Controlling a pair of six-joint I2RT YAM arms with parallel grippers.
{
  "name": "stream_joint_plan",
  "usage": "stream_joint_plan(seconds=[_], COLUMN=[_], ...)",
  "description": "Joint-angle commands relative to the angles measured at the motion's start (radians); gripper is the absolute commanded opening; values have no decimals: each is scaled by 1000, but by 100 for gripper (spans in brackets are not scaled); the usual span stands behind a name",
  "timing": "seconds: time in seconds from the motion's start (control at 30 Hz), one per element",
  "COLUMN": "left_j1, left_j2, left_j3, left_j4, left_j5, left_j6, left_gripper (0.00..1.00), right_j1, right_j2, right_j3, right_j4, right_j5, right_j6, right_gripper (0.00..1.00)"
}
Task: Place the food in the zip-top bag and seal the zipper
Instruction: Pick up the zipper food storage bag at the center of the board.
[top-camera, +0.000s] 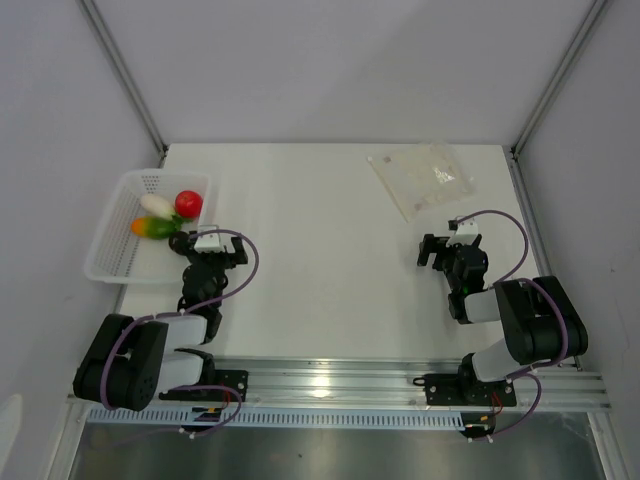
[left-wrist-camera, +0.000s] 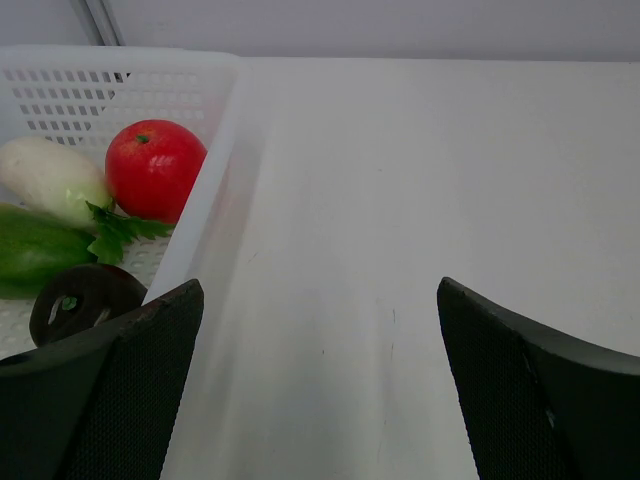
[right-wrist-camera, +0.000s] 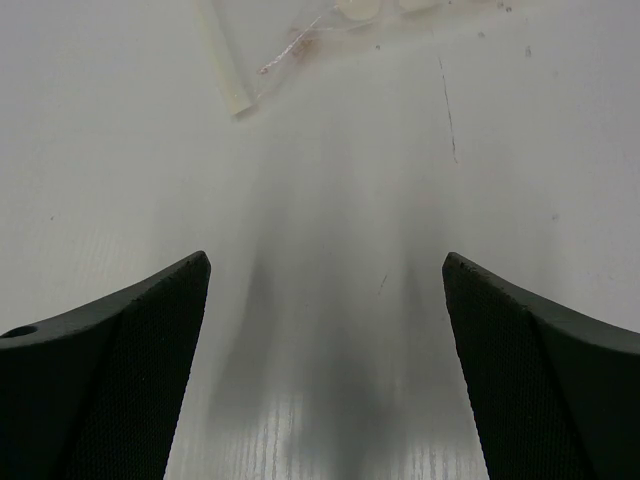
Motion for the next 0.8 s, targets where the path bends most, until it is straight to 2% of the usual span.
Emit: stream_joint_plan(seconds=[0.0, 0.3, 0.47, 0.57, 0.63, 0.67, 0.7, 0.77], left_j1=[9, 7, -5, -33, -101, -130, -178, -197], left_j2=[-3, -3, -12, -40, -115, -155, -196, -311], left_j3=[29, 16, -18, -67, -55, -15, 29, 89], left_j4=[51, 63, 134, 217, 182, 51, -25, -140], left_j5=[-4, -7, -1, -39, -131, -201, -210, -225], left_j6=[19, 22, 42, 65, 117, 147, 195, 162], left_gripper=[100, 99, 99, 100, 99, 100, 100, 100], right_j1=[4, 4, -2, 35, 55, 61, 70, 70], right_j2=[-8, -4, -4, -30, -103, -132, -154, -176], right_j3=[10, 13, 12, 3, 29, 100, 143, 289], right_j4=[73, 73, 75, 83, -27, -114, -295, -452], right_j5=[19, 19, 16, 131, 230, 251, 277, 344], right_j6=[-20, -20, -20, -36, -30, -30, -30, 59], right_gripper=[99, 99, 99, 99, 99, 99, 99, 99])
